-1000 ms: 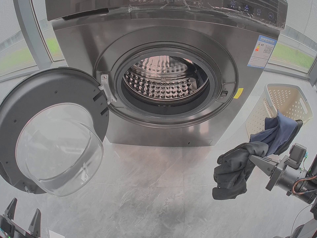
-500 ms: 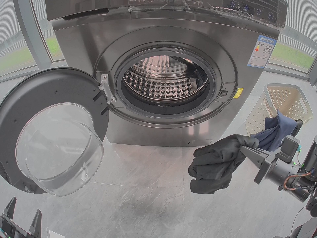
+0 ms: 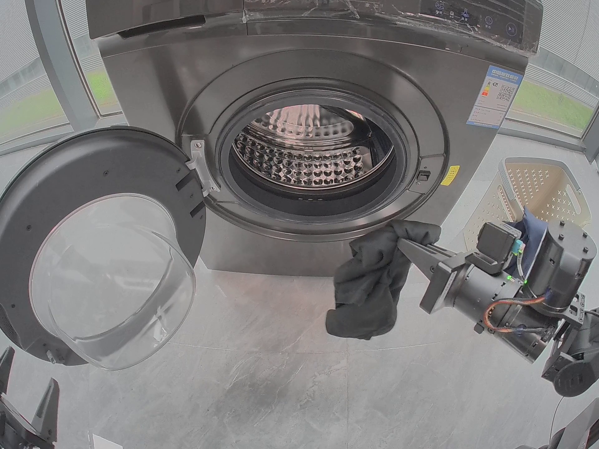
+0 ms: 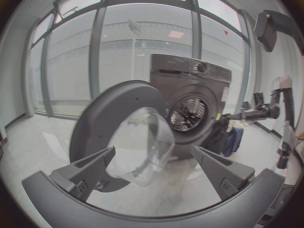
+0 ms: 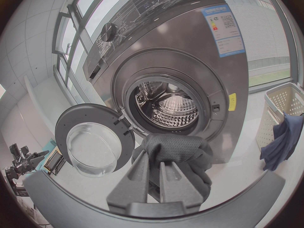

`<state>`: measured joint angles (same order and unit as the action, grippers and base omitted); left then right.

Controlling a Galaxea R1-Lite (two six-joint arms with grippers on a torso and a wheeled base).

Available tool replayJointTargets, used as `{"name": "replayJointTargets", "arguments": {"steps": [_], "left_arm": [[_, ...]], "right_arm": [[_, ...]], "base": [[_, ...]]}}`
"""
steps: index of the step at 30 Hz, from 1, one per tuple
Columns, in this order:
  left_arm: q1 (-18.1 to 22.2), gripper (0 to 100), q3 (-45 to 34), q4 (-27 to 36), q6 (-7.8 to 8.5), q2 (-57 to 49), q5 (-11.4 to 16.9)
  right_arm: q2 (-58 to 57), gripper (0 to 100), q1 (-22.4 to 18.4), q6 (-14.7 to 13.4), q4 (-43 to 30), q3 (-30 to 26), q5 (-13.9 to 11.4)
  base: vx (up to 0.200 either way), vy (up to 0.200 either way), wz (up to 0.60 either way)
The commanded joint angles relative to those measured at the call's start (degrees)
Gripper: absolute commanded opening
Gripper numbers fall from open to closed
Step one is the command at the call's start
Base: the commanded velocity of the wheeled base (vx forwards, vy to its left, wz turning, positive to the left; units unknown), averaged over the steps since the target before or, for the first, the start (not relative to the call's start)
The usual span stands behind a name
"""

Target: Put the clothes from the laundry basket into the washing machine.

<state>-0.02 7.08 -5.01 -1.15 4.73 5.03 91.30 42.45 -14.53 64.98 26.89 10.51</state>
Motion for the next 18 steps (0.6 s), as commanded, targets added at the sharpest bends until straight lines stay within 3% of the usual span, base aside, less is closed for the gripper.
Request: {"name": "replayJointTargets", "arguments": {"steps": [1,5,7,12,18], "left_arm": [[-1.56,100,3.46,-2.37,-0.79,16.63,12.02],[-2.26,100,4.17,-6.68,-0.79,27.79,20.89],[-2.79,100,4.78,-9.49,-0.61,33.33,22.3],[-7.89,100,5.66,-18.19,-0.79,44.23,22.3],[-14.3,100,7.07,-24.7,-0.79,56.09,19.93]], "right_arm": [[8.2,0,1.67,0.12,2.88,7.38,0.04],[10.31,0,2.99,0.47,2.96,10.46,0.39],[10.75,0,3.61,0.38,3.05,11.78,0.74],[11.19,0,3.61,0.47,3.05,13.45,0.92],[10.92,0,3.78,0.56,2.08,16.0,0.48]], "base": [[0.0,0.0,0.0],[0.0,0.0,0.0],[0.0,0.0,0.0],[0.0,0.0,0.0],[0.0,0.0,0.0]]}}
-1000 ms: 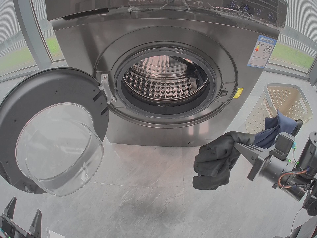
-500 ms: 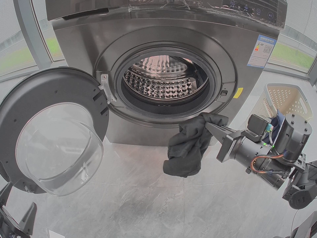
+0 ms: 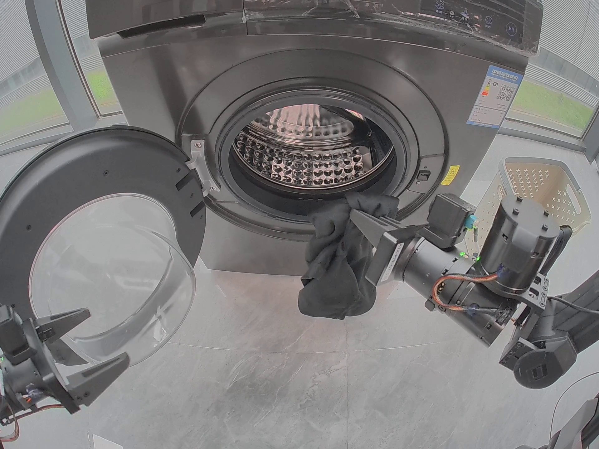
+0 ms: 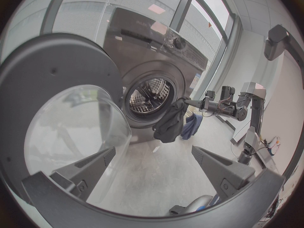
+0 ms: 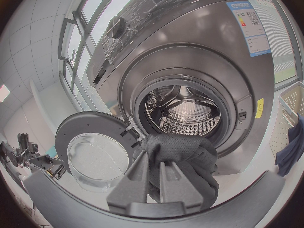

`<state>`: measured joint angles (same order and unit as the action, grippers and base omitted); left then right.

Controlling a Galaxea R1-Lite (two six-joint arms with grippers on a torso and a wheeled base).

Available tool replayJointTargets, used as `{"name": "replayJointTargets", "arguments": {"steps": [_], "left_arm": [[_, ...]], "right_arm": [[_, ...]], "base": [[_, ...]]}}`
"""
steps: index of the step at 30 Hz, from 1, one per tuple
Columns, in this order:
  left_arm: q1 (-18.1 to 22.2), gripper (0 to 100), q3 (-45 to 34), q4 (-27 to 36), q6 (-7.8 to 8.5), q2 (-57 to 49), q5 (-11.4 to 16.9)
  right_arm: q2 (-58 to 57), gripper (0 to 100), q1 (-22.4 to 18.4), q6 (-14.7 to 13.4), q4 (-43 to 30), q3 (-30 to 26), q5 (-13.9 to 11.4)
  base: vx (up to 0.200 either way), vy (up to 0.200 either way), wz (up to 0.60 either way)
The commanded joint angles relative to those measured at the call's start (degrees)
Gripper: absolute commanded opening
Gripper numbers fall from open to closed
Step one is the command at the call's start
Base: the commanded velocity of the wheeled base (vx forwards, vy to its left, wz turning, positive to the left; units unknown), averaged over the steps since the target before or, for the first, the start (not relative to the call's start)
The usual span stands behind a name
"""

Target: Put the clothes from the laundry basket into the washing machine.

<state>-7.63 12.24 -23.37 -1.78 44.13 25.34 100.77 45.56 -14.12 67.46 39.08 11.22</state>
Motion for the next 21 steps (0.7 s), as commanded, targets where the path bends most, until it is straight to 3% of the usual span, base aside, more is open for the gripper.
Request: {"name": "replayJointTargets", "arguments": {"steps": [1,6,11,16,21], "left_arm": [[-7.49,100,2.0,-7.66,-0.15,18.54,-0.56],[-12.41,100,2.09,-14.25,-1.21,26.01,-0.82],[-16.19,100,3.93,-19.52,-1.38,33.21,-3.72],[-19.79,100,6.39,-20.93,-1.47,37.34,-4.87],[-20.76,100,8.59,-21.02,-1.74,40.95,-5.04]], "right_arm": [[1.36,0,0.85,0.23,-0.49,3.98,-0.32],[1.19,0,1.2,0.49,-0.4,5.04,-0.67],[0.66,0,2.17,0.49,0.21,5.39,-1.37],[0.39,0,2.78,0.41,0.48,5.13,-1.37],[-0.57,0,2.78,0.41,0.48,4.86,-1.37]], "base": [[0.0,0.0,0.0],[0.0,0.0,0.0],[0.0,0.0,0.0],[0.0,0.0,0.0],[0.0,0.0,0.0]]}}
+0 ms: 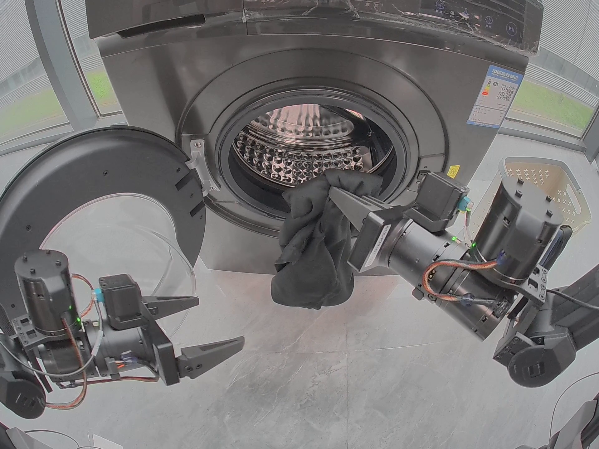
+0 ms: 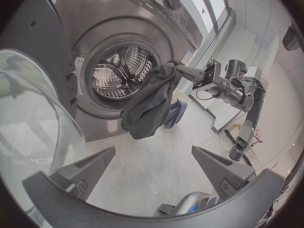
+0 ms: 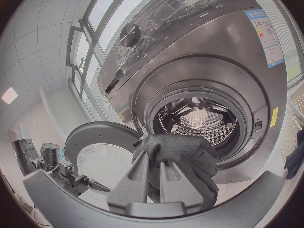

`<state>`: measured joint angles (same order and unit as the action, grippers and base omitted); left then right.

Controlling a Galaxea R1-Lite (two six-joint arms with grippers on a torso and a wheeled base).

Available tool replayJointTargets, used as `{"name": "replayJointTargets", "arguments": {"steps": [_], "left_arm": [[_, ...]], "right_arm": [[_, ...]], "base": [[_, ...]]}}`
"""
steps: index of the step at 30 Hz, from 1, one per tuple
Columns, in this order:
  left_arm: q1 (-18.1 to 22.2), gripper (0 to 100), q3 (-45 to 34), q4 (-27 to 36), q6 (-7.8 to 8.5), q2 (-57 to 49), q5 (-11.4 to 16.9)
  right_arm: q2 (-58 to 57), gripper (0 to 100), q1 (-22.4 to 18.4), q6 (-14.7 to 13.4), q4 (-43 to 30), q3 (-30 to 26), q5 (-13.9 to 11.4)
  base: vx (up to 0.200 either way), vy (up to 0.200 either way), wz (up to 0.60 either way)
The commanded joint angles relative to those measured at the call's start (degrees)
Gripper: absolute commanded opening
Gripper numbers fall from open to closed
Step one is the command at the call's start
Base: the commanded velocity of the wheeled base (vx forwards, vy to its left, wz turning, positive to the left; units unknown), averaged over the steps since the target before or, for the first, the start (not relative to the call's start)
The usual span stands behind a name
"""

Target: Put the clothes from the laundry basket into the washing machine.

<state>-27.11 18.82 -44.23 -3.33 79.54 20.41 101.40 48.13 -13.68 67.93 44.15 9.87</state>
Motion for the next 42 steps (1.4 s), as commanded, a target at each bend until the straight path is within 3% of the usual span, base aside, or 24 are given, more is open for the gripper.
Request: {"name": "replayJointTargets", "arguments": {"steps": [1,20,22,25,26,27,41,42], "left_arm": [[-1.45,100,2.36,-0.16,-0.19,6.41,-0.02],[-2.86,100,9.48,-8.42,-0.63,23.82,0.51],[-2.86,100,10.18,-10.44,-1.68,26.28,0.6],[-2.95,100,11.5,-13.78,-4.49,28.47,0.69],[-2.95,100,11.5,-13.78,-4.49,28.47,0.69],[-3.21,100,12.38,-15.36,-5.81,29.97,0.77],[-4.35,100,16.6,-24.77,-6.25,37.88,0.69],[-4.7,0,16.51,-25.38,-6.25,38.05,0.6]], "right_arm": [[-1.21,0,0.21,-0.03,0.01,-0.21,-0.03],[-2.08,0,1.44,-0.47,0.1,-2.41,0.32],[-2.96,0,1.53,-0.38,0.01,-2.49,0.32],[-3.05,0,1.53,-0.38,0.01,-2.49,0.23],[-3.05,0,1.53,-0.38,0.01,-2.49,0.23],[-3.05,0,1.62,-0.38,0.01,-2.58,0.32],[-3.05,0,1.88,-0.56,0.1,-3.02,0.32],[-3.05,0,1.88,-0.56,0.1,-3.02,0.41]], "base": [[0.0,0.0,0.0],[0.0,0.0,0.0],[0.0,0.0,0.0],[0.0,0.0,0.0],[0.0,0.0,0.0],[0.0,0.0,0.0],[0.0,0.0,0.0],[0.0,0.0,0.0]]}}
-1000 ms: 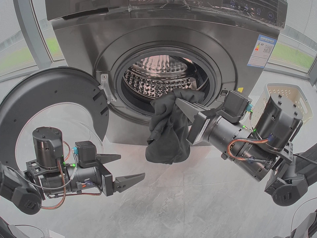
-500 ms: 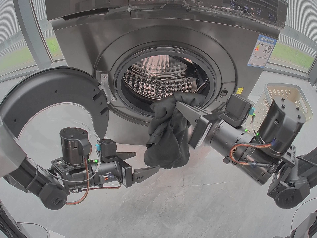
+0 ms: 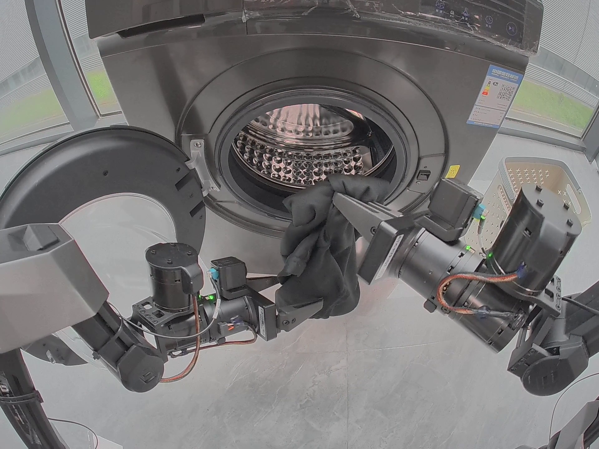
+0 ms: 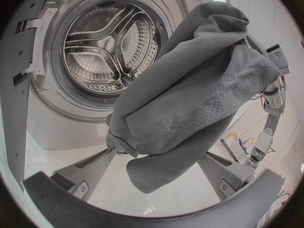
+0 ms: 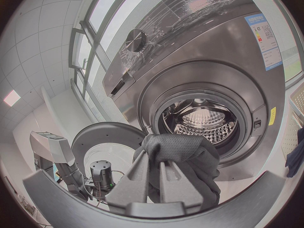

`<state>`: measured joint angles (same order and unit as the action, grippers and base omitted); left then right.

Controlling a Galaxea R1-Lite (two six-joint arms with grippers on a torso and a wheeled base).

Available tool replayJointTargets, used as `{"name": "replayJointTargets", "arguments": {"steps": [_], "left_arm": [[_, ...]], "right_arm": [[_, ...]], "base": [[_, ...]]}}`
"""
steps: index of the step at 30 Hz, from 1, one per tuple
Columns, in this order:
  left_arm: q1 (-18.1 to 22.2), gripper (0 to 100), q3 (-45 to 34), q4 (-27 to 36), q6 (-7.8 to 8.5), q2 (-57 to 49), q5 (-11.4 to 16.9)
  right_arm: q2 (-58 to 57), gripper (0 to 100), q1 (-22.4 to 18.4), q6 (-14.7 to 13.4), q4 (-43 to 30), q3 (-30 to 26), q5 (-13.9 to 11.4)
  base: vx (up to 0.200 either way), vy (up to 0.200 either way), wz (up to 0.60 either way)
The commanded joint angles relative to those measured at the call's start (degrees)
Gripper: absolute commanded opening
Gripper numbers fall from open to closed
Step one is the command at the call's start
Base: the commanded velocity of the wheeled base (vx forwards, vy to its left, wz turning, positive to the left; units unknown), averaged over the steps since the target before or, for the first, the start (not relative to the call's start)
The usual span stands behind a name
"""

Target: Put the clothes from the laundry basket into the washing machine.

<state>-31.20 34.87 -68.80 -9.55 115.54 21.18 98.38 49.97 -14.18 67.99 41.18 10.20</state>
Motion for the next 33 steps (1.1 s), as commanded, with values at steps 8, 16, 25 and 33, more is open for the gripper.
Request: {"name": "replayJointTargets", "arguments": {"steps": [8,16,25,33], "left_arm": [[-3.08,0,-2.61,-2.39,-0.03,-1.2,-0.7],[-6.69,0,-10.43,-3.44,0.05,-11.48,-1.14],[-8.97,0,-14.74,-3.71,-0.03,-18.69,-2.72],[-8.97,0,-14.83,-5.9,-0.03,-19.13,-2.81]], "right_arm": [[-0.12,0,-0.4,-0.06,0.04,-0.93,0.26],[0.41,0,-2.95,-0.24,-0.05,-1.19,-0.18],[0.32,0,-3.12,-0.94,-0.05,-3.3,-0.54],[0.24,0,-3.21,-1.2,0.04,-3.39,-0.45]], "base": [[0.0,0.0,0.0],[0.0,0.0,0.0],[0.0,0.0,0.0],[0.0,0.0,0.0]]}}
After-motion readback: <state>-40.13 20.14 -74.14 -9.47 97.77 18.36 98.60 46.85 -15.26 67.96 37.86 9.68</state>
